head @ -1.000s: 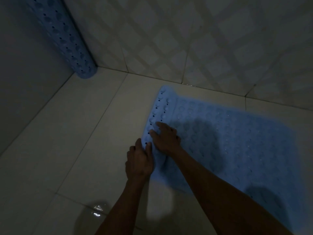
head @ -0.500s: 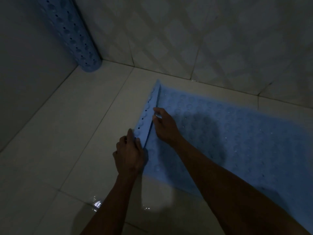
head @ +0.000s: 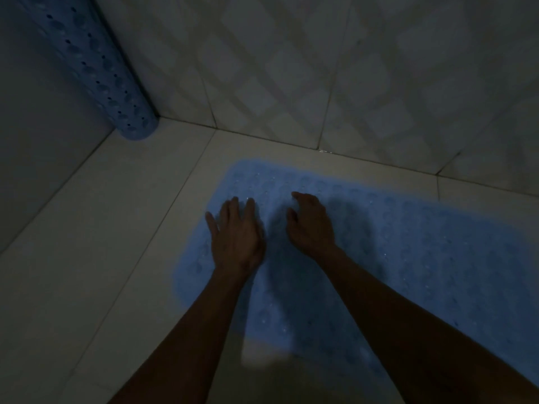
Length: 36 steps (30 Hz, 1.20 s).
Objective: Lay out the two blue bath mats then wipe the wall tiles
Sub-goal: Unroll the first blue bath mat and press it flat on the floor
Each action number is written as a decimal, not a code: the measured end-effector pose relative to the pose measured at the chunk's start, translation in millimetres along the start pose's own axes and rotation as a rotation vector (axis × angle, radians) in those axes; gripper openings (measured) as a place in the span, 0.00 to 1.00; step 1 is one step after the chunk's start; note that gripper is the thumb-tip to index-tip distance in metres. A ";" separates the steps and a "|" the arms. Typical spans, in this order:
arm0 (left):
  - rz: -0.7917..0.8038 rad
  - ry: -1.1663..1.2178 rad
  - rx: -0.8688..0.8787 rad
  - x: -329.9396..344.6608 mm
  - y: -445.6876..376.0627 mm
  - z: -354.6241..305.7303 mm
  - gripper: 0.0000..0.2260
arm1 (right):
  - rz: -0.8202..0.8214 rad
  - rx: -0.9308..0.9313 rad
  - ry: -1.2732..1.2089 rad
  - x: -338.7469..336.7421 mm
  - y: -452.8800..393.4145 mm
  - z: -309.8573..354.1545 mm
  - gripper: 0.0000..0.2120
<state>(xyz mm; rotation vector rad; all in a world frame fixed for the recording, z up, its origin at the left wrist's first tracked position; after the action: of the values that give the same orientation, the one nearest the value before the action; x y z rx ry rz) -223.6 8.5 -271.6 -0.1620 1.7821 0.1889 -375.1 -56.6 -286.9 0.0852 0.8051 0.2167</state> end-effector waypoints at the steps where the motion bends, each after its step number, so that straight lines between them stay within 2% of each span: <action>1: 0.010 0.010 0.016 5.2 -10.2 -1.9 0.25 | 0.000 0.010 0.083 -2.6 -5.2 -4.8 0.25; 5: 0.076 -0.016 0.092 29.1 -53.8 -2.6 0.26 | 0.081 0.028 0.357 0.5 -27.5 -21.2 0.30; 10: 0.118 -0.048 0.122 58.3 -68.8 8.5 0.27 | 0.107 0.010 0.483 19.5 -33.4 -40.1 0.33; 14: 0.109 -0.048 0.113 61.1 -56.8 11.8 0.28 | 0.040 -0.035 0.508 24.6 -18.6 -42.7 0.33; 22: 0.097 -0.073 0.110 59.5 -55.4 12.7 0.30 | 0.081 -0.051 0.536 25.6 -17.7 -42.5 0.35; 31: -0.091 -0.138 0.181 45.0 -53.2 4.6 0.29 | 0.061 -0.053 0.596 29.3 -18.8 -40.4 0.35; 36: -0.057 -0.133 0.170 44.4 -55.4 5.4 0.30 | 0.053 -0.048 0.605 29.9 -20.3 -40.6 0.35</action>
<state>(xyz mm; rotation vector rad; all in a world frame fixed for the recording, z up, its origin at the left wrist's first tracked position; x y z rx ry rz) -216.4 -44.8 -318.3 -0.0765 1.6499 0.0062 -381.1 -69.9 -339.2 -0.0069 1.4005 0.3177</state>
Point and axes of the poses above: each hand's wrist, its own y-axis away from the middle knuckle, its own x-axis out of the palm, z = x × y, the point moved 10 cm from there along -y, towards the middle knuckle, and after that the axes turned 4 degrees about x, right-handed, at the moved point
